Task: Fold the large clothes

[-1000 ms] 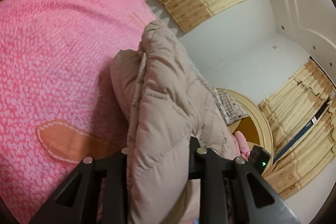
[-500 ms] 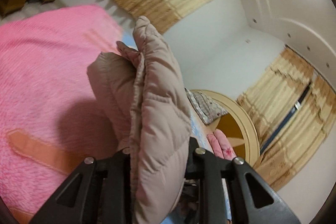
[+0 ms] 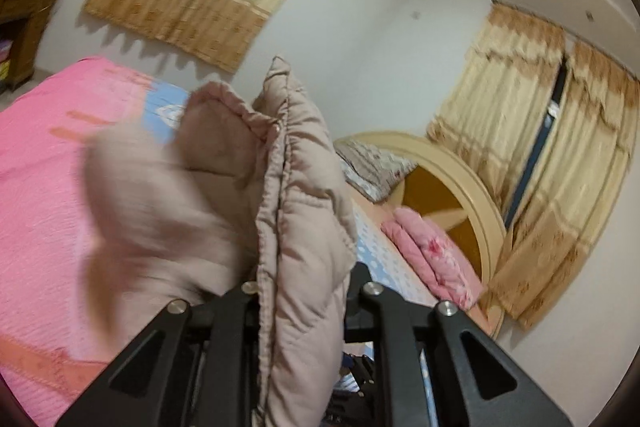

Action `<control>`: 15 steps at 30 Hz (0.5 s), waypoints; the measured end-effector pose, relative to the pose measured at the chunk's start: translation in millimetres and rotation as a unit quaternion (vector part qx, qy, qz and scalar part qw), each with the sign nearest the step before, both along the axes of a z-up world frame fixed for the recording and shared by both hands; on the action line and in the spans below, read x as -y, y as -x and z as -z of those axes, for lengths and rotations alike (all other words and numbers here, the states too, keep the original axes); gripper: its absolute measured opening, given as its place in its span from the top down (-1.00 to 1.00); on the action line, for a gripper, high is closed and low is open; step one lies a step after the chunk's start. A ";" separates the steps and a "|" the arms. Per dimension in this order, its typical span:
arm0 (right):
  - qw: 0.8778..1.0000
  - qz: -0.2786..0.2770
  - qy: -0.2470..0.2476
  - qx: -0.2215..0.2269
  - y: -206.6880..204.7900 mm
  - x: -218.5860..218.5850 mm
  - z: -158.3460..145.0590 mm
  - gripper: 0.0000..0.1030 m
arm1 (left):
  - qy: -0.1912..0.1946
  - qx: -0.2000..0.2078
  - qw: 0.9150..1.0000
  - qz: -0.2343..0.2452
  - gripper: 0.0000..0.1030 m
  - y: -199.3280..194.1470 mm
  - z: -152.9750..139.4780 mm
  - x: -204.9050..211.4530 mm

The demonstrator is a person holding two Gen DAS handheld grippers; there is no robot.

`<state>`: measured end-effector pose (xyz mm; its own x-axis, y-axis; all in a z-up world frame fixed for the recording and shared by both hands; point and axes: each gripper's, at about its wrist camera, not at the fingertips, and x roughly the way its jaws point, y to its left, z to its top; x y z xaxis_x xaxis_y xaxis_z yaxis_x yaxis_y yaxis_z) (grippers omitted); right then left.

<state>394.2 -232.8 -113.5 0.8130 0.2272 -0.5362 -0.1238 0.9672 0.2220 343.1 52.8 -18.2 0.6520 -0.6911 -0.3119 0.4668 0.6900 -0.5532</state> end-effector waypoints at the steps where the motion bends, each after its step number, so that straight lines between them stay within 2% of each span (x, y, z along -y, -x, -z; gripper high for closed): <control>1: 1.000 0.004 -0.003 0.005 4.6 -1.9 -1.0 -0.86 | -0.014 0.000 1.000 0.008 0.67 -0.3 1.3 10.1; 2: 1.000 0.009 -0.009 0.011 8.5 4.4 -0.6 -0.86 | -0.031 -0.005 0.999 0.026 0.67 -5.6 6.8 26.7; 6: 0.998 0.029 -0.035 0.031 20.8 30.8 -0.2 -0.86 | -0.086 -0.015 0.995 0.042 0.67 -26.4 41.3 65.2; 8: 0.998 0.037 -0.044 0.038 27.4 44.3 2.7 -0.86 | -0.114 -0.010 0.993 0.026 0.67 -23.8 51.8 72.5; 11: 0.998 0.038 -0.041 0.041 33.0 54.1 3.5 -0.86 | -0.133 0.020 0.991 0.012 0.65 0.9 42.2 73.8; 13: 0.998 0.027 -0.033 0.052 35.6 48.4 0.4 -0.86 | -0.113 0.052 0.992 -0.007 0.43 25.0 25.1 61.4; 14: 0.998 0.023 -0.026 0.056 36.4 42.7 -2.1 -0.86 | -0.100 0.064 0.993 -0.021 0.37 35.0 18.8 48.1; 15: 0.998 0.017 -0.020 0.057 35.8 35.2 -5.0 -0.86 | -0.081 0.066 0.993 -0.047 0.21 47.8 13.4 25.7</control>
<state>358.4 -268.0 -108.5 0.8753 0.2182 -0.4316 -0.1183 0.9619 0.2464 295.3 27.2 -31.6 0.7536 -0.5727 -0.3227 0.4569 0.8093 -0.3693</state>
